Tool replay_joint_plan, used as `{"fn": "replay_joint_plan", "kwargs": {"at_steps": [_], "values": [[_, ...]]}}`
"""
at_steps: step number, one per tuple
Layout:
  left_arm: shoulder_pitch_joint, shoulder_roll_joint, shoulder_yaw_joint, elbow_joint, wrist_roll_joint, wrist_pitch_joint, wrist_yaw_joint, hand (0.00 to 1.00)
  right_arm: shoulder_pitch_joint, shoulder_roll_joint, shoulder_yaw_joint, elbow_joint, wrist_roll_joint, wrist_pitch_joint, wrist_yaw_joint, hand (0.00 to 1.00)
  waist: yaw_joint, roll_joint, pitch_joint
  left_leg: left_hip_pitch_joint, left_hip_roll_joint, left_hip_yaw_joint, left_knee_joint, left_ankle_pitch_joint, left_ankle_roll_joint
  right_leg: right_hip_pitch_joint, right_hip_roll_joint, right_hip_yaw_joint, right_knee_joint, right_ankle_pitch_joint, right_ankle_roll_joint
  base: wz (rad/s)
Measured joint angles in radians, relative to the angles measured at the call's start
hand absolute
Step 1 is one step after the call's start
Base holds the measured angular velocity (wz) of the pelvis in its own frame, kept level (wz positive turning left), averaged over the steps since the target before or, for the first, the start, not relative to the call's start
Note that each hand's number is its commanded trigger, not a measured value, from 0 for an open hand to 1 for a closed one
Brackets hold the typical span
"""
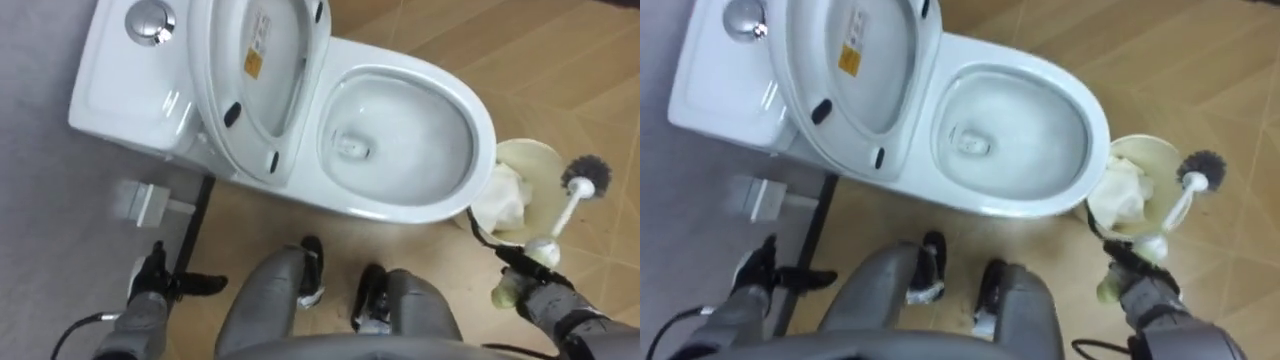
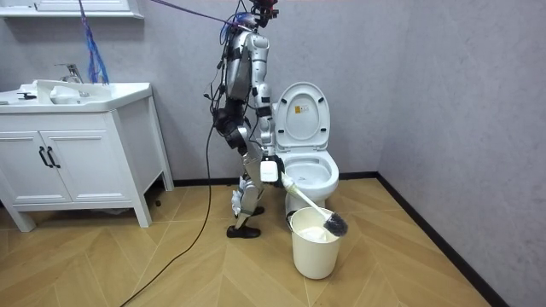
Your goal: Brush toilet
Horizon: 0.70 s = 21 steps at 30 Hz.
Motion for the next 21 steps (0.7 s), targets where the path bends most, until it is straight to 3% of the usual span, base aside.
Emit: {"fn": "replay_joint_plan", "kwargs": {"at_steps": [7,11,16,21], "values": [[0.086,0.003,0.073,0.004,0.003,-0.001,0.001,0.00,0.078,0.009,-0.097,-0.027,-0.023,0.001,-0.046,1.00,-0.010,-0.033,0.0009,0.167,-0.011,0.002,-0.092,0.001,0.001,0.166,-0.002,-0.001,-0.100,0.011,0.012,0.00],[0.133,0.001,0.130,-0.002,0.035,0.000,0.000,0.00,0.137,0.008,-0.140,-0.091,-0.115,-0.001,-0.072,1.00,-0.013,-0.044,-0.0085,0.231,-0.009,-0.006,-0.119,0.000,0.001,0.253,0.015,-0.005,-0.181,0.034,0.019,0.03],[0.194,-0.019,0.208,-0.036,0.139,-0.001,0.002,0.00,0.204,0.009,-0.132,-0.178,-0.398,-0.013,-0.079,1.00,-0.001,-0.047,-0.0125,0.321,-0.012,0.000,-0.177,0.000,0.002,0.352,0.033,0.001,-0.263,0.070,0.031,-0.07],[0.232,-0.039,0.214,-0.054,0.214,0.002,0.034,0.00,0.231,0.025,-0.087,-0.220,-0.648,-0.019,-0.081,1.00,0.006,-0.046,-0.0158,0.393,-0.016,-0.001,-0.213,0.002,0.003,0.432,0.035,-0.002,-0.320,0.086,0.036,0.01]]}}
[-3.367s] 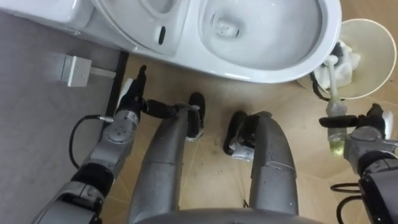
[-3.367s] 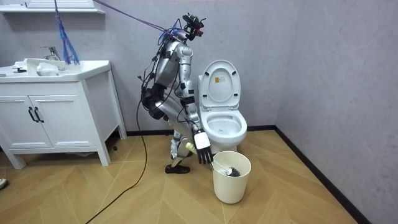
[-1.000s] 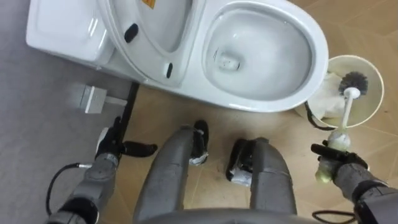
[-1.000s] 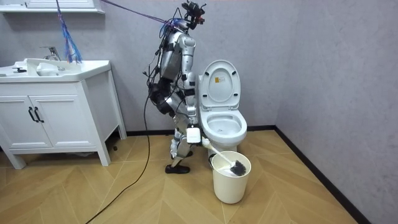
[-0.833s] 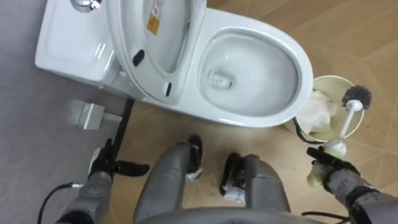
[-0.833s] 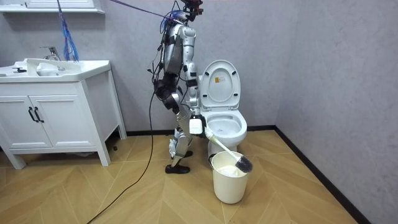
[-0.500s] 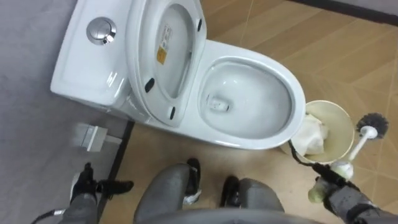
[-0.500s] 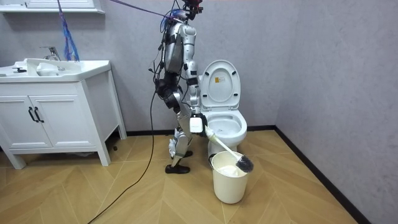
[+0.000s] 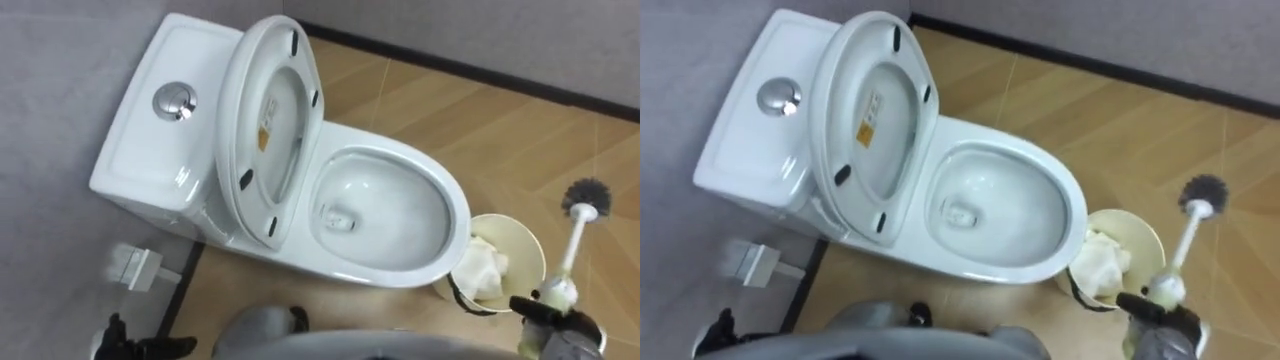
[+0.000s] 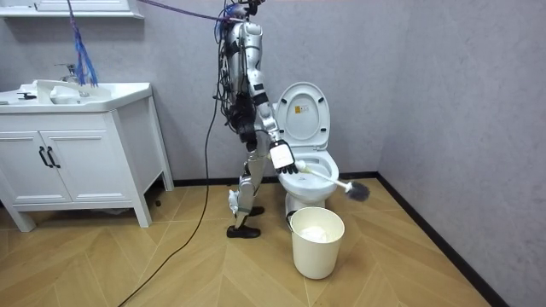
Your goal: Brush toilet
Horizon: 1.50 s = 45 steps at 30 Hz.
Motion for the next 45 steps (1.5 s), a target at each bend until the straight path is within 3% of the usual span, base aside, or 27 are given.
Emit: {"fn": "replay_joint_plan", "kwargs": {"at_steps": [2,4,8,13,18,24,31,34,38,45], "values": [[0.020,-0.013,0.024,-0.040,0.071,0.000,0.015,0.00,0.022,0.012,0.015,-0.046,-0.076,-0.003,0.000,1.00,0.009,-0.001,0.0007,0.004,0.000,-0.001,-0.002,0.000,0.000,0.004,0.001,0.000,-0.002,0.000,0.000,0.02],[0.054,-0.021,0.031,-0.151,0.146,-0.001,0.067,0.00,0.032,0.022,0.052,-0.089,-0.172,-0.003,-0.011,1.00,0.019,-0.005,0.0000,0.001,0.001,-0.003,-0.001,0.000,-0.001,0.011,0.000,-0.015,-0.003,0.001,-0.001,0.06],[0.080,-0.035,0.041,-0.317,0.211,-0.009,0.146,0.00,0.032,0.045,0.084,-0.107,-0.307,-0.027,-0.015,1.00,0.023,-0.004,-0.0001,0.004,-0.005,-0.032,-0.001,0.006,0.001,0.038,0.004,-0.050,-0.042,0.019,0.001,0.24],[0.103,-0.045,0.040,-0.467,0.294,-0.056,0.240,0.00,0.046,0.067,0.086,-0.116,-0.424,-0.068,-0.005,1.00,0.046,0.004,-0.0009,0.033,-0.017,-0.039,-0.033,0.020,0.005,0.067,-0.003,-0.063,-0.057,0.028,0.004,0.05],[0.137,-0.046,0.040,-0.602,0.381,-0.061,0.264,0.00,0.097,0.067,0.095,-0.089,-0.463,-0.081,0.018,1.00,0.048,-0.012,-0.0036,0.036,-0.033,-0.072,-0.052,0.034,0.006,0.071,-0.007,-0.082,-0.072,0.031,0.008,0.19],[0.200,-0.047,0.029,-0.804,0.478,-0.065,0.277,0.00,0.098,0.064,0.086,0.061,-0.459,-0.100,0.045,1.00,0.048,-0.017,-0.0004,0.046,-0.039,-0.086,-0.062,0.042,0.006,0.086,-0.008,-0.093,-0.075,0.032,0.010,0.09],[0.182,-0.041,0.024,-0.960,0.621,-0.069,0.296,0.00,0.094,0.030,0.083,0.166,-0.477,-0.098,0.083,1.00,0.044,-0.014,0.0004,0.047,-0.050,-0.110,-0.070,0.056,0.004,0.087,-0.012,-0.111,-0.077,0.032,0.010,0.06],[0.182,-0.040,0.020,-1.005,0.657,-0.066,0.311,0.00,0.101,0.012,0.084,0.177,-0.504,-0.077,0.112,1.00,0.039,-0.014,0.0001,0.045,-0.051,-0.110,-0.069,0.058,0.004,0.088,-0.012,-0.111,-0.081,0.032,0.010,0.00],[0.169,-0.035,0.009,-1.013,0.701,-0.066,0.313,0.00,0.104,0.000,0.085,0.175,-0.552,-0.062,0.144,1.00,0.033,-0.015,0.0012,0.043,-0.051,-0.110,-0.069,0.059,0.003,0.088,-0.011,-0.110,-0.086,0.032,0.009,0.00],[0.152,-0.025,-0.044,-1.013,0.726,-0.065,0.307,0.00,0.095,-0.011,0.115,0.183,-0.780,0.002,0.211,1.00,0.045,-0.019,0.0041,0.043,-0.051,-0.108,-0.072,0.060,0.003,0.087,-0.011,-0.105,-0.086,0.032,0.009,0.00]]}}
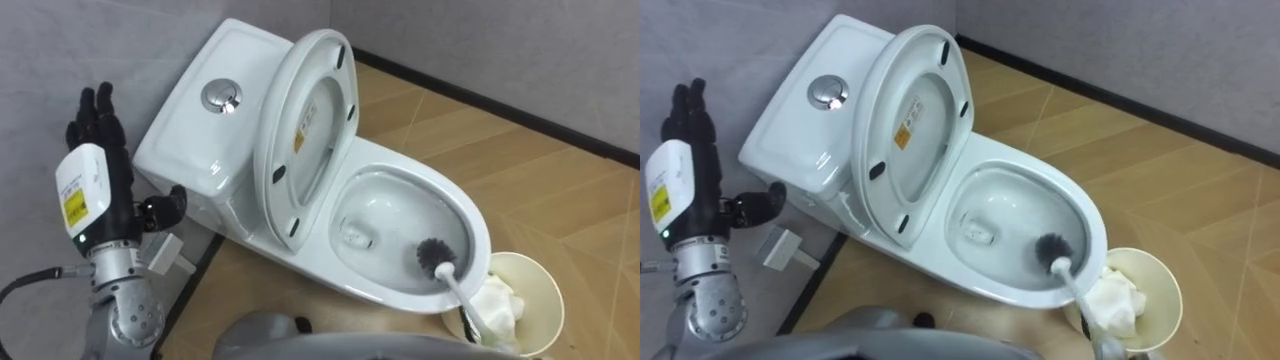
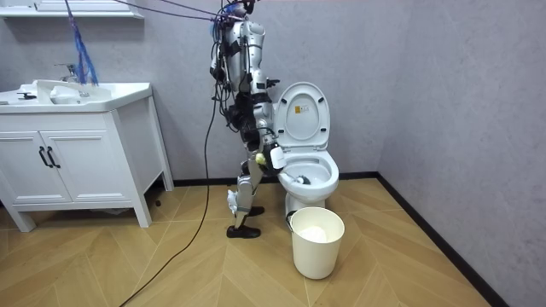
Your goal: Brush toilet
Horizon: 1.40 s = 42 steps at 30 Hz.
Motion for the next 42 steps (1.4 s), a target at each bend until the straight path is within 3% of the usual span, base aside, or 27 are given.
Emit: {"fn": "replay_joint_plan", "kwargs": {"at_steps": [8,14,15,16,19,21,25,30,32,35,38,42], "values": [[-0.015,0.031,-0.077,0.017,0.020,0.008,-0.029,0.00,-0.023,-0.014,0.031,-0.029,-0.213,0.017,0.012,1.00,0.002,-0.009,0.0034,-0.002,0.002,0.003,-0.002,0.000,0.000,-0.004,0.001,-0.002,-0.002,0.000,0.000,-0.01],[-0.048,0.057,-0.138,0.160,0.009,0.016,-0.075,0.00,-0.029,-0.040,0.113,-0.164,-0.356,0.040,0.011,1.00,0.005,-0.020,0.0022,-0.034,0.003,0.000,0.018,0.000,-0.001,-0.023,0.003,-0.003,-0.001,0.001,-0.002,0.04],[-0.053,0.063,-0.148,0.167,0.009,0.022,-0.086,0.00,-0.037,-0.040,0.131,-0.169,-0.363,0.044,0.007,1.00,0.007,-0.030,0.0081,-0.036,0.004,-0.001,0.019,0.000,-0.001,-0.026,0.004,-0.004,-0.001,0.001,-0.002,0.04],[-0.055,0.071,-0.159,0.174,0.009,0.029,-0.095,0.00,-0.047,-0.041,0.150,-0.171,-0.373,0.046,0.004,1.00,0.014,-0.037,0.0036,-0.045,0.006,-0.001,0.021,0.000,-0.001,-0.036,0.005,-0.003,0.002,0.002,-0.003,0.00],[-0.074,0.080,-0.172,0.177,0.010,0.032,-0.114,0.00,-0.073,-0.049,0.158,-0.180,-0.417,0.057,-0.009,1.00,0.019,-0.046,0.0034,-0.078,0.009,-0.002,0.037,0.000,-0.001,-0.056,0.009,-0.003,0.002,0.007,-0.007,0.00],[-0.092,0.085,-0.174,0.188,0.010,0.027,-0.123,0.00,-0.100,-0.056,0.160,-0.171,-0.425,0.057,-0.010,1.00,0.028,-0.045,0.0035,-0.091,0.011,-0.002,0.045,0.001,0.000,-0.068,0.011,-0.004,0.003,0.010,-0.008,0.00],[-0.155,0.128,-0.208,0.230,0.005,0.017,-0.150,0.00,-0.150,-0.078,0.175,-0.172,-0.418,0.043,-0.015,1.00,0.030,-0.033,0.0077,-0.128,0.014,-0.027,0.070,0.003,-0.002,-0.091,0.013,-0.030,0.035,0.009,-0.009,0.16],[-0.241,0.136,-0.206,0.326,0.025,-0.042,-0.147,0.00,-0.236,-0.109,0.164,-0.173,-0.420,0.027,-0.055,1.00,0.057,-0.022,0.0109,-0.186,0.017,-0.033,0.072,0.027,-0.006,-0.165,0.008,-0.035,0.074,0.010,-0.020,0.01],[-0.271,0.138,-0.206,0.344,0.047,-0.044,-0.146,0.00,-0.265,-0.120,0.164,-0.171,-0.420,0.019,-0.065,1.00,0.062,-0.018,0.0134,-0.207,0.017,-0.035,0.071,0.039,-0.006,-0.198,0.008,-0.037,0.087,0.011,-0.023,0.03],[-0.329,0.141,-0.218,0.398,0.086,-0.054,-0.115,0.00,-0.307,-0.127,0.177,-0.170,-0.411,0.019,-0.078,1.00,0.079,-0.010,0.0167,-0.246,0.018,-0.034,0.071,0.055,-0.007,-0.256,-0.004,-0.032,0.129,0.008,-0.030,0.00],[-0.387,0.155,-0.250,0.427,0.087,-0.063,-0.077,0.00,-0.356,-0.151,0.220,-0.170,-0.414,0.015,-0.090,1.00,0.087,0.006,0.0253,-0.306,0.016,-0.036,0.071,0.080,-0.006,-0.325,-0.017,-0.043,0.174,0.004,-0.037,0.01],[-0.458,0.192,-0.300,0.469,0.088,-0.067,-0.019,0.00,-0.412,-0.168,0.303,-0.170,-0.408,0.013,-0.108,1.00,0.089,0.014,0.0267,-0.381,0.012,-0.035,0.073,0.108,-0.008,-0.434,-0.036,-0.043,0.232,-0.008,-0.052,0.01]]}}
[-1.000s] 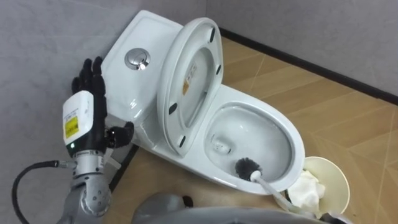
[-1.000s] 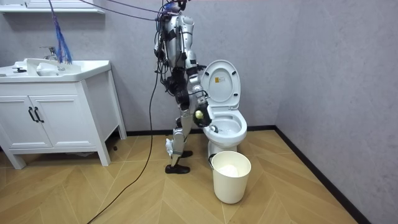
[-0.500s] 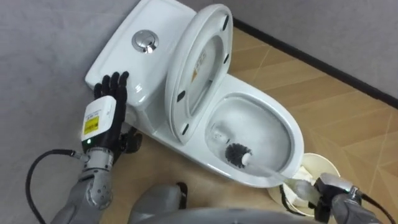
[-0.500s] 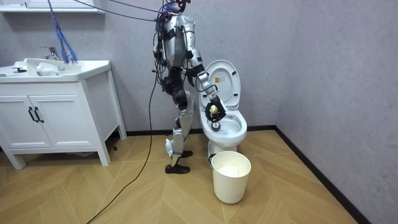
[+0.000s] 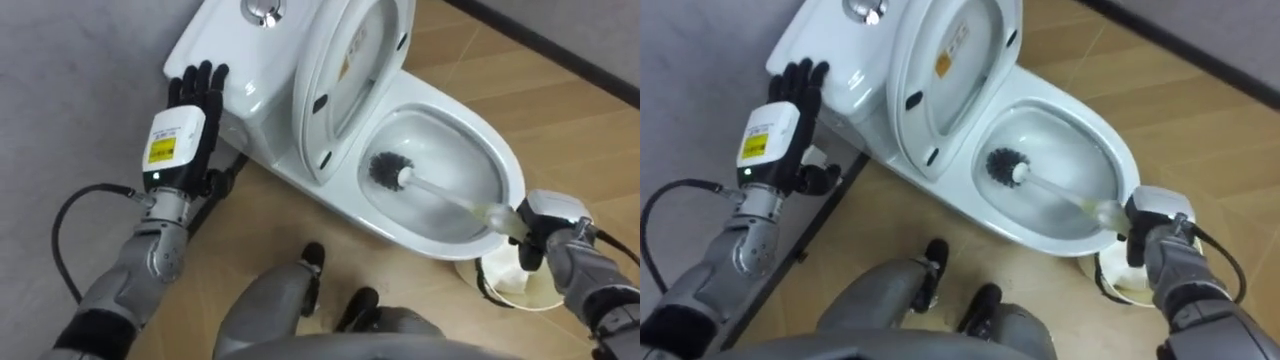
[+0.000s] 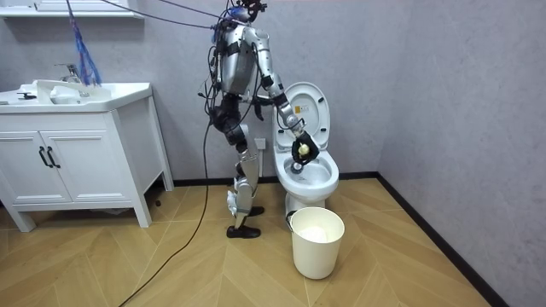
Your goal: Brush toilet
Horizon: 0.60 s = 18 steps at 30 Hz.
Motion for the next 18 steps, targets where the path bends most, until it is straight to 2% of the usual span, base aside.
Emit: {"fn": "replay_joint_plan", "kwargs": {"at_steps": [3,6,11,15,18], "values": [[-0.039,0.006,-0.025,0.028,0.000,0.003,0.027,0.00,-0.014,-0.001,0.029,-0.004,-0.005,0.013,-0.012,1.00,-0.001,0.004,0.0059,-0.041,-0.015,-0.002,0.010,0.017,-0.001,-0.060,-0.026,0.002,0.071,-0.025,-0.005,0.11],[-0.075,0.008,-0.042,0.054,-0.004,0.007,0.067,0.00,-0.025,-0.005,0.047,-0.013,0.007,0.028,-0.036,1.00,-0.001,0.013,0.0143,-0.081,-0.014,-0.002,0.031,0.021,-0.007,-0.103,-0.027,0.010,0.101,-0.039,-0.012,0.02],[-0.110,0.009,-0.059,0.054,-0.022,0.026,0.139,0.00,-0.041,-0.025,0.082,-0.056,0.063,0.042,-0.060,1.00,0.002,0.015,0.0171,-0.167,-0.007,-0.002,0.065,0.027,-0.018,-0.193,-0.027,0.013,0.150,-0.048,-0.028,0.01],[-0.122,0.008,-0.068,0.054,-0.024,0.047,0.184,0.00,-0.070,-0.025,0.092,-0.087,0.060,0.077,-0.068,1.00,0.001,0.037,0.0262,-0.203,0.003,0.004,0.070,0.032,-0.024,-0.229,-0.022,0.011,0.156,-0.047,-0.039,-0.03],[-0.119,0.006,-0.069,0.064,-0.024,0.060,0.213,0.00,-0.067,-0.029,0.090,-0.138,0.019,0.105,-0.070,1.00,-0.004,0.057,0.0242,-0.208,0.006,0.011,0.065,0.032,-0.025,-0.236,-0.022,0.011,0.156,-0.045,-0.042,-0.02]]}}
